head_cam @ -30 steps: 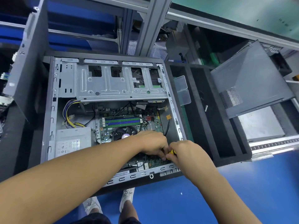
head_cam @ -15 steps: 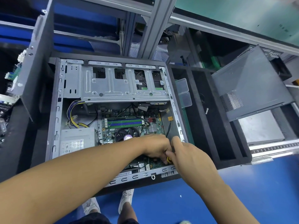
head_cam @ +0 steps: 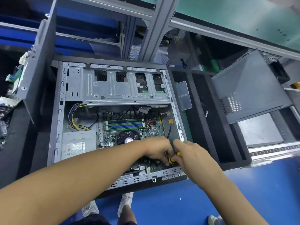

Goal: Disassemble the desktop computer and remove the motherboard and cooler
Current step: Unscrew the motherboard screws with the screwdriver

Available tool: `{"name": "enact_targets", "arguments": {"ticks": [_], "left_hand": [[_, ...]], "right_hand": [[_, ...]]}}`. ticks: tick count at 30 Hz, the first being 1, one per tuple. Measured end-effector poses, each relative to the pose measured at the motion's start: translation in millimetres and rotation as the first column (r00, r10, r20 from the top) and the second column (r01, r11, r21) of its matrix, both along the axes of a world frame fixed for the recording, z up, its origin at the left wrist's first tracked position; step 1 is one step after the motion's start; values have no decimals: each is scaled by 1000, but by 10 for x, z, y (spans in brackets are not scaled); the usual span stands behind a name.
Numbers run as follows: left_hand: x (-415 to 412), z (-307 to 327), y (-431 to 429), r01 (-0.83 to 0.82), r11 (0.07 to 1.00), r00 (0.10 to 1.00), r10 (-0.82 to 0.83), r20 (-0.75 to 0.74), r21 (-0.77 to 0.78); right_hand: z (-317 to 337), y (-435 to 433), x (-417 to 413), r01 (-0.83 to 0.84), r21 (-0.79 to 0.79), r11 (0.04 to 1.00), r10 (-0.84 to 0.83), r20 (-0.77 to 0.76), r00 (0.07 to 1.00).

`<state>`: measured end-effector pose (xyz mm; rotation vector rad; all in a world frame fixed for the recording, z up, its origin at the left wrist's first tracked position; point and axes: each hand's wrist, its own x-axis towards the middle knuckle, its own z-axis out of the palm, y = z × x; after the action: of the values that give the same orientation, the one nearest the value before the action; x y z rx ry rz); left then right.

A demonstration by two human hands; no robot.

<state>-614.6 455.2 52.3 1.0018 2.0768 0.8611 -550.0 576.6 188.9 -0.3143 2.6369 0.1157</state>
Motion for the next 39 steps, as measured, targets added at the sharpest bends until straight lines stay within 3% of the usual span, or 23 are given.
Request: {"name": "enact_targets", "arguments": {"ticks": [7,10,13,15,17,22,27,31,33,35,39], "left_hand": [[-48,105,-37,-49,980,990,22,137,194],[-38,71,-36,-76,979,990,51,133,188],[-23,52,-29,-86,980,993,71,94,177],[-10,56,-13,-125,977,991,115,68,173],[-11,43,6,-148,974,988,140,62,172],[-17,63,-24,-138,975,980,109,164,177],[-38,92,-59,-108,970,971,56,231,218],[-20,24,-2,-158,966,977,123,173,205],[-18,30,10,-186,963,975,158,155,194],[-15,28,12,-185,963,976,156,152,199],[-12,64,-6,-156,970,968,111,225,189]], "right_hand": [[68,7,-41,-80,23,997,78,89,993],[56,13,-20,-79,19,997,77,115,990],[63,-15,-13,75,-61,995,-73,42,996],[42,-29,-17,147,34,989,-146,-31,989],[13,-38,-18,143,98,985,-138,-51,989],[55,-77,-58,86,-44,995,-85,17,996],[52,-59,-112,48,-32,998,-44,107,993],[79,-43,-148,183,-127,975,-170,101,980],[68,-32,-141,231,-69,970,-230,23,973],[43,-25,-123,250,-26,968,-250,-17,968],[67,-35,-95,224,-104,969,-221,40,974]]}}
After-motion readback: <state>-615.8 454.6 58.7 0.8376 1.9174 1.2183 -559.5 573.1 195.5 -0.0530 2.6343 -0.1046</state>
